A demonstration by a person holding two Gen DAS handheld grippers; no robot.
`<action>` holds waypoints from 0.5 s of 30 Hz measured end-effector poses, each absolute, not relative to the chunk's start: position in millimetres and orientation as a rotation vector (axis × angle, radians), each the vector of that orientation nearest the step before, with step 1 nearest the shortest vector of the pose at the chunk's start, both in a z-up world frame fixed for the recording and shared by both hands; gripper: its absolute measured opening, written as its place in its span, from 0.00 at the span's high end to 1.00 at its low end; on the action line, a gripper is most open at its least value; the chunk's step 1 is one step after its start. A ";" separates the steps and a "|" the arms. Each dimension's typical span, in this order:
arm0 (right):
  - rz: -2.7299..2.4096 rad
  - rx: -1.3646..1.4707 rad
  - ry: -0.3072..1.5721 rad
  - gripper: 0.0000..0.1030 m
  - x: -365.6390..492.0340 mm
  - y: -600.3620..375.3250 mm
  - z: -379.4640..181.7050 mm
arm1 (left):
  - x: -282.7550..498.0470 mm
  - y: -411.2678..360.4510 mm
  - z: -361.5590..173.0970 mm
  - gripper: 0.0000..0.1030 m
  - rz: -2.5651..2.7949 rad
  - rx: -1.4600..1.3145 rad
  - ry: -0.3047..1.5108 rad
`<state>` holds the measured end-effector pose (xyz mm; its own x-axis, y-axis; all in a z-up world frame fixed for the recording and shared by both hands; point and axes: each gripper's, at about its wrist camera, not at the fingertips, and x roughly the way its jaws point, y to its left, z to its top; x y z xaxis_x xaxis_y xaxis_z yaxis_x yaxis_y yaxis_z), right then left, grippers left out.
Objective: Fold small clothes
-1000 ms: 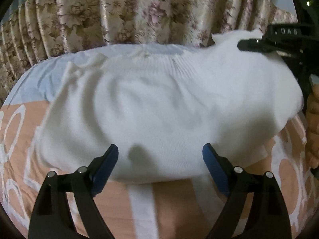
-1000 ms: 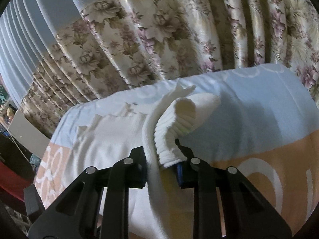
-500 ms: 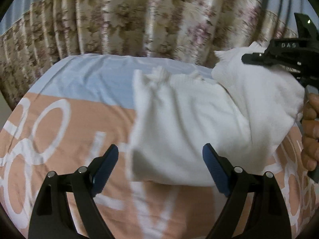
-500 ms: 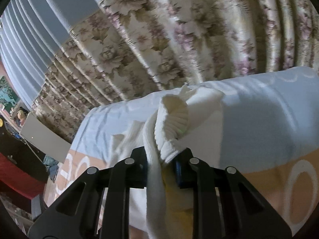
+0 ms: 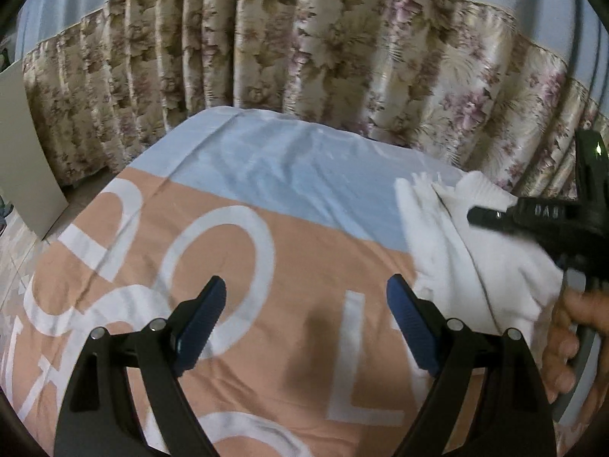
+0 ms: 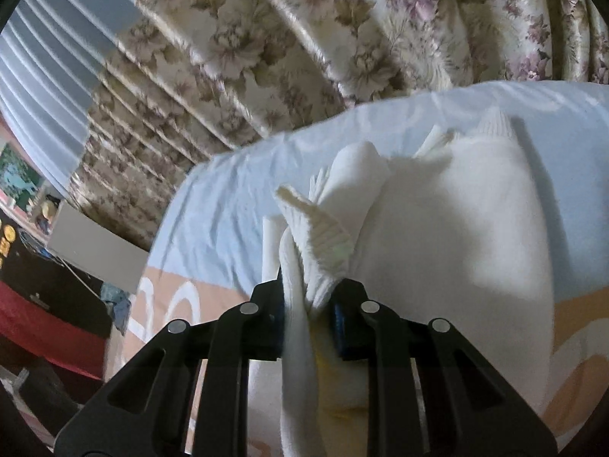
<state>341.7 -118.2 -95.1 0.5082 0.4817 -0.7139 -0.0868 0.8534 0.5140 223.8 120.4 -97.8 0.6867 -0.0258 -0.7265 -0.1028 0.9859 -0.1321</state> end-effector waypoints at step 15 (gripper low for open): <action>0.479 0.425 0.871 0.64 311.2 -109.2 -45.6 | 213.1 108.0 -84.0 0.16 0.020 -0.166 0.796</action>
<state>311.2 -109.2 -45.6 0.5524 0.5587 -0.6186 -0.2230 0.8141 0.5362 213.1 108.0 -84.0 0.7002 -0.0447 -0.7126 -0.0805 0.9867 -0.1410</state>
